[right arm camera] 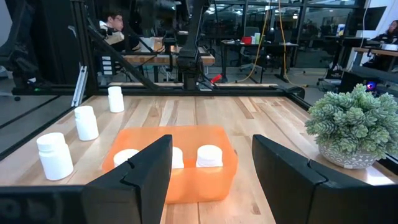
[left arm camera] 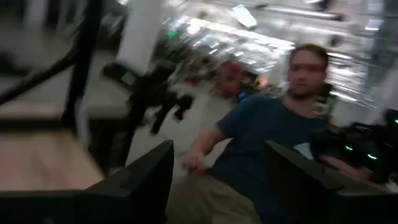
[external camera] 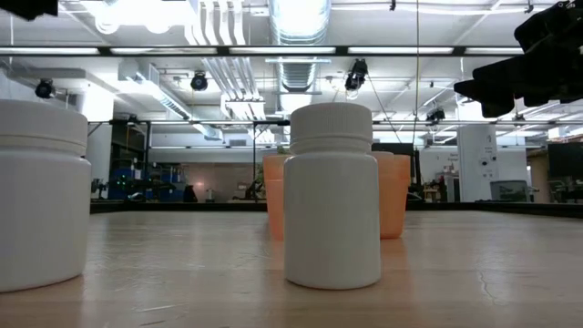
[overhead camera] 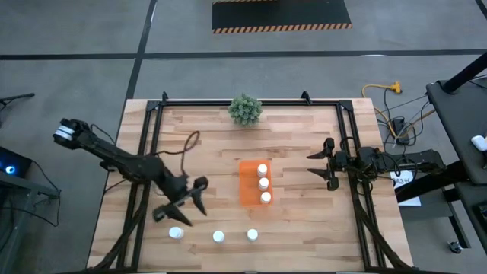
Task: Pick and place pill bottles into a basket
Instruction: Put the white pill bottle into the orange bin
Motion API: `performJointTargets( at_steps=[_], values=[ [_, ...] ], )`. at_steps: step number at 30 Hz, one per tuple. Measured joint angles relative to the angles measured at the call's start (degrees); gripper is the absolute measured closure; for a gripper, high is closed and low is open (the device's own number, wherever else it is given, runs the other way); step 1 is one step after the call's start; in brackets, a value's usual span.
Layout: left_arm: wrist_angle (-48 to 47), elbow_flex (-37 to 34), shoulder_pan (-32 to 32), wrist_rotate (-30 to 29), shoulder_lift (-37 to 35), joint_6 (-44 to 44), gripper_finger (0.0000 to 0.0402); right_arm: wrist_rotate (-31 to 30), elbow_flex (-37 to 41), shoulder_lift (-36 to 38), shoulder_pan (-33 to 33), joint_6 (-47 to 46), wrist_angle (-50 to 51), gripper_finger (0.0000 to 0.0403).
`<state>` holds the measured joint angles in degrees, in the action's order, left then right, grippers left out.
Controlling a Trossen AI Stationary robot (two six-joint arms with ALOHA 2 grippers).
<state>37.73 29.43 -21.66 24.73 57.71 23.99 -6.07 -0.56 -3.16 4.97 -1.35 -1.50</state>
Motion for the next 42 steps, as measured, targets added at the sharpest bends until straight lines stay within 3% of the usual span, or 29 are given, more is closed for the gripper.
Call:
performJointTargets(
  at_steps=[7, 13, 16, 20, 26, 35, 42],
  values=[
    [-24.00, 12.46, -1.34, -11.66, 5.02, 10.65, 0.0173, 0.00, 0.00, 0.00, -0.02, -0.11, 0.00, 0.0193],
    [-50.07, 23.22, -4.09, -22.02, 6.52, 19.62, 0.0173, -0.01, 0.00, 0.00, -0.02, -0.01, -0.01, 0.0193],
    [-59.05, 27.20, -6.19, -24.32, 7.06, 26.42, 0.0173, 0.00, 0.00, 0.00, -0.02, -0.09, 0.00, 0.0193],
    [-66.43, 30.58, -8.69, -23.06, 7.30, 37.18, 0.0173, -0.01, 0.00, -0.01, -0.02, -0.09, -0.01, 0.0193],
    [-65.38, 30.73, -11.99, -20.26, 7.42, 47.57, 0.0173, 0.00, 0.00, 0.00, -0.02, 0.00, 0.00, 0.0193],
    [-52.72, 30.12, -15.00, -17.66, 8.51, 44.92, 0.0173, 0.01, 0.00, -0.02, 0.00, -0.01, 0.01, 0.0193],
    [-55.08, 31.09, -17.11, -29.75, 10.94, 49.64, 0.0173, 0.02, 0.00, 0.00, 0.00, -0.09, 0.00, 0.0193]
  ],
)
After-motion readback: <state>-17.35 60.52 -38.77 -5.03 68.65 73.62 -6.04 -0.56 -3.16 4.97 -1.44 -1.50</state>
